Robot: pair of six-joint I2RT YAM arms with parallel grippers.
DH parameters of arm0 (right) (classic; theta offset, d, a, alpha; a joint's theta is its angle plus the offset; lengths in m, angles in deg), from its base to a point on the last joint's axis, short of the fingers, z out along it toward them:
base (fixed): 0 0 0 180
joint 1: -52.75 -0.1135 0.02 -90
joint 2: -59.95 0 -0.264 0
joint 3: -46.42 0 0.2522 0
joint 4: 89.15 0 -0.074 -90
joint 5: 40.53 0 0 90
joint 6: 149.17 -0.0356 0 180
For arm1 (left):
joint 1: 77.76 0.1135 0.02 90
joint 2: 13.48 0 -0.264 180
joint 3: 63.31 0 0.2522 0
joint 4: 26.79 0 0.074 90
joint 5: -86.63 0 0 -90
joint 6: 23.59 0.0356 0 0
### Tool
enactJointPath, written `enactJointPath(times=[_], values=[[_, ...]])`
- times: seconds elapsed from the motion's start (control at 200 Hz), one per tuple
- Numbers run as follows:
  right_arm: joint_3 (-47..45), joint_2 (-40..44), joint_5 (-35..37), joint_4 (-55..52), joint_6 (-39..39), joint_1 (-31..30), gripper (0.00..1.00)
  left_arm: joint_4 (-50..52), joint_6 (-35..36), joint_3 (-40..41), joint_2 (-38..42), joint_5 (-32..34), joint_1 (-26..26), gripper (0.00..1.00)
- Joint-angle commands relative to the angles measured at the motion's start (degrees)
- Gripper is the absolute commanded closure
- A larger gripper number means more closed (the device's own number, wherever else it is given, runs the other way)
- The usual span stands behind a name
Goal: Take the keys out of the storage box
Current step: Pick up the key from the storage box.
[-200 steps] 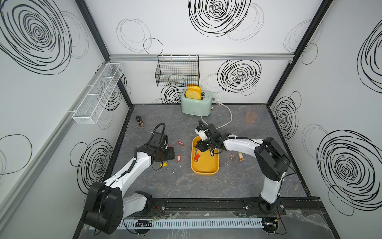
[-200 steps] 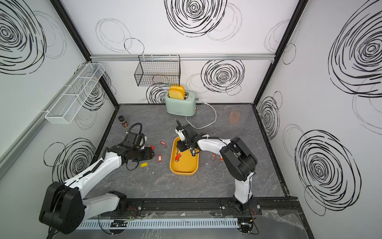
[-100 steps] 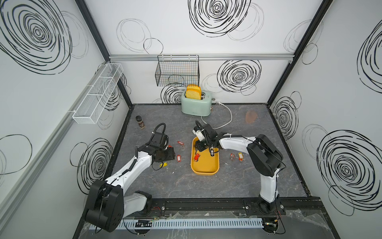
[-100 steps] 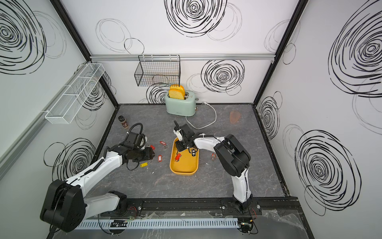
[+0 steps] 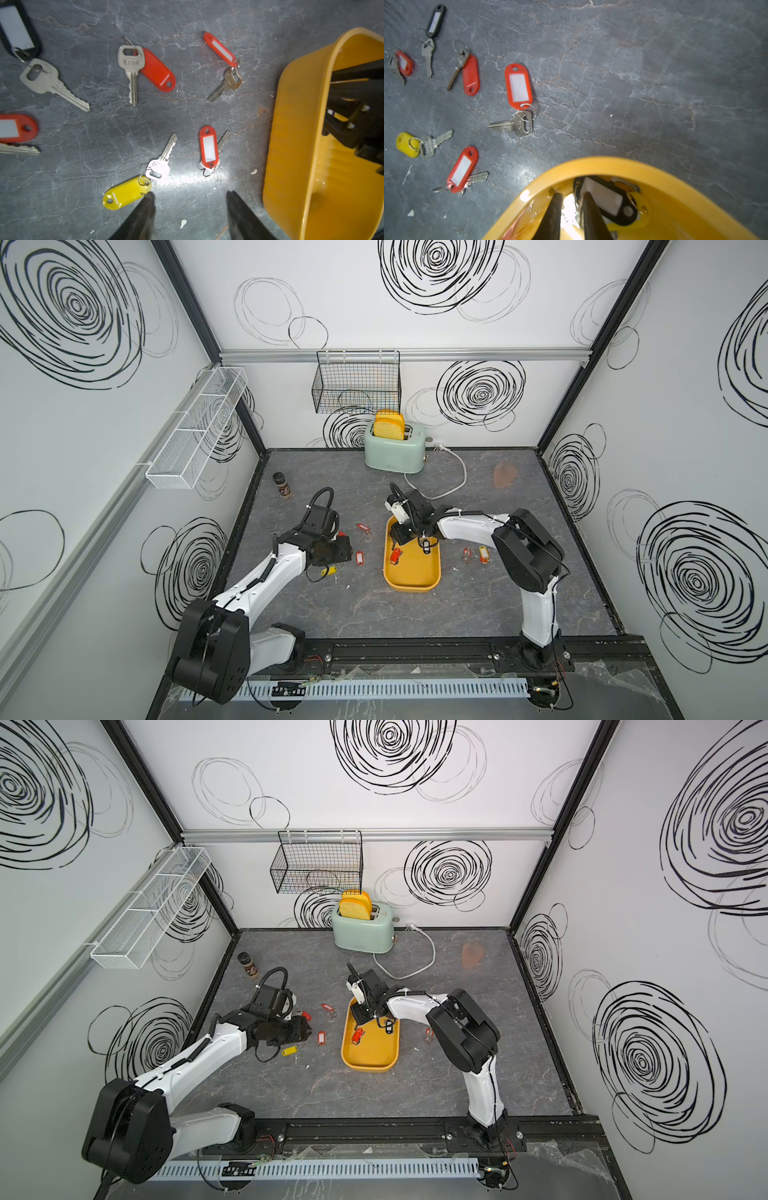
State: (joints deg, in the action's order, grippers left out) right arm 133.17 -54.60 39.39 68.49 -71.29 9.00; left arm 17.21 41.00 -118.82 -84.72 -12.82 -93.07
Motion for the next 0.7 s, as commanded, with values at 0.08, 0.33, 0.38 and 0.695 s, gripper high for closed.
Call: enactJointPath(times=[0.08, 0.33, 0.38, 0.695], values=[[0.85, -1.19, 0.67, -1.31, 0.94, -0.46, 0.84, -0.18, 0.71, -0.96, -0.49, -0.45, 0.42, 0.41], [0.75, 0.26, 1.7, -1.63, 1.23, -0.46, 0.98, -0.32, 0.71, -1.11, -0.49, -0.39, 0.38, 0.41], [0.32, 1.34, 2.04, -1.58, 1.23, -0.46, 0.99, -0.44, 0.62, -1.04, -0.33, -0.4, 0.39, 0.41], [-2.25, 11.09, 4.4, -2.56, 1.07, -0.46, 1.0, -2.91, 0.62, -1.79, 0.75, -1.8, -1.77, 0.41]])
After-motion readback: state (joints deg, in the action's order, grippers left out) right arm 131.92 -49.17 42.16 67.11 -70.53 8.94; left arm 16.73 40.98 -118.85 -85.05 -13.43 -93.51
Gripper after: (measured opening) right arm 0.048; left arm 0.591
